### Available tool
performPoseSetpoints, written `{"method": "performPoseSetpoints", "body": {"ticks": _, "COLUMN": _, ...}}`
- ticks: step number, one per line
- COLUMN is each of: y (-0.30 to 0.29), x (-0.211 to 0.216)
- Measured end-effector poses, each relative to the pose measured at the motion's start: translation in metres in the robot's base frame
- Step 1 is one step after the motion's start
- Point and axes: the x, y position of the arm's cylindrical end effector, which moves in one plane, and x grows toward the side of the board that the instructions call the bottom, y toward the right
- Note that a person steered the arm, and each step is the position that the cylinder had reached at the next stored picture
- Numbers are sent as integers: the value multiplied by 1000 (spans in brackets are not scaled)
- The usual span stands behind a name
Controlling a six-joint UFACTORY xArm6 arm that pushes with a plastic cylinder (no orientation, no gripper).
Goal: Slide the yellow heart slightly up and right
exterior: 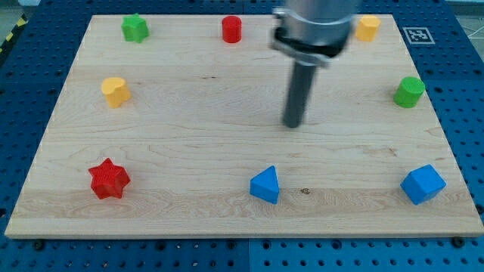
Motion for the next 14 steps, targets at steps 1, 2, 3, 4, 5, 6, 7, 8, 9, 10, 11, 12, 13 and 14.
{"method": "performPoseSetpoints", "body": {"ticks": 1, "y": -48, "x": 9}}
{"method": "performPoseSetpoints", "body": {"ticks": 2, "y": -106, "x": 19}}
{"method": "performPoseSetpoints", "body": {"ticks": 3, "y": -180, "x": 19}}
{"method": "performPoseSetpoints", "body": {"ticks": 4, "y": -250, "x": 17}}
{"method": "performPoseSetpoints", "body": {"ticks": 5, "y": -281, "x": -17}}
{"method": "performPoseSetpoints", "body": {"ticks": 6, "y": -277, "x": -43}}
{"method": "performPoseSetpoints", "body": {"ticks": 7, "y": -242, "x": -44}}
{"method": "performPoseSetpoints", "body": {"ticks": 8, "y": -196, "x": -44}}
{"method": "performPoseSetpoints", "body": {"ticks": 9, "y": -209, "x": -39}}
{"method": "performPoseSetpoints", "body": {"ticks": 10, "y": -269, "x": -34}}
{"method": "performPoseSetpoints", "body": {"ticks": 11, "y": -279, "x": -52}}
{"method": "performPoseSetpoints", "body": {"ticks": 12, "y": -246, "x": -62}}
{"method": "performPoseSetpoints", "body": {"ticks": 13, "y": -215, "x": -62}}
{"method": "performPoseSetpoints", "body": {"ticks": 14, "y": -189, "x": -62}}
